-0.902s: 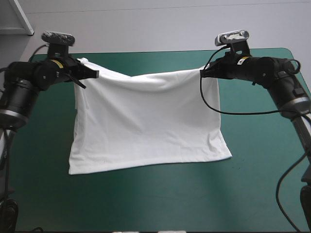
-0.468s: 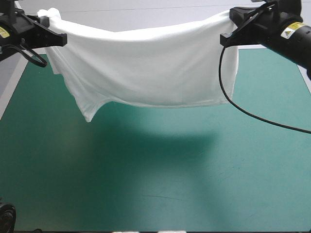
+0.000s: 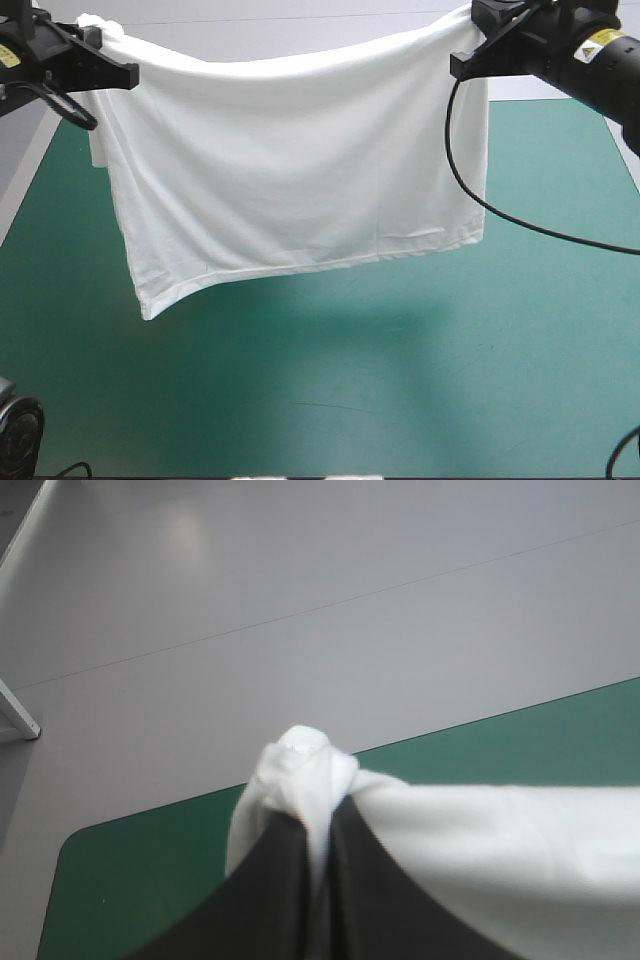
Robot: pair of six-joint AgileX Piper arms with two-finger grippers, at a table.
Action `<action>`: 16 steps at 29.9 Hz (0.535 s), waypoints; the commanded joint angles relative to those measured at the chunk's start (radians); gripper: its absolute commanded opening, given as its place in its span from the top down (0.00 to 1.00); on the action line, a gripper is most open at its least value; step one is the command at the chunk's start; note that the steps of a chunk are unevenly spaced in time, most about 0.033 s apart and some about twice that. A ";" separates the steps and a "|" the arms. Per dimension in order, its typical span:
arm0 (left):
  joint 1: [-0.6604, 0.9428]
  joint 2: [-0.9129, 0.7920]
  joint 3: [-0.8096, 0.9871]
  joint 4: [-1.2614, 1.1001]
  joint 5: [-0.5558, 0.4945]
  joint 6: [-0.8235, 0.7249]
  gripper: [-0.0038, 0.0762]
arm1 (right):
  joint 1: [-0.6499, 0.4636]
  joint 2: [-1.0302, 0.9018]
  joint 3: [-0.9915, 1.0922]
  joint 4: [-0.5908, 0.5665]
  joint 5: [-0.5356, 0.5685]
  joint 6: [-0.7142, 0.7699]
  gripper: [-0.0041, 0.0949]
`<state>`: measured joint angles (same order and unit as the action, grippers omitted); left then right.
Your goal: Fold the cloth
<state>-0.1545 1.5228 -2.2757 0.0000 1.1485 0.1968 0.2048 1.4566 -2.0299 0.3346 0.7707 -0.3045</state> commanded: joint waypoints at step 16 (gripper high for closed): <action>-0.005 0.195 -0.024 0.000 -0.287 -0.007 0.93 | -0.001 0.184 -0.038 -0.047 -0.185 0.019 0.98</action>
<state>-0.1545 1.7483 -2.2748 0.0000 0.9226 0.1977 0.2048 1.6651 -2.0319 0.3202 0.5967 -0.2964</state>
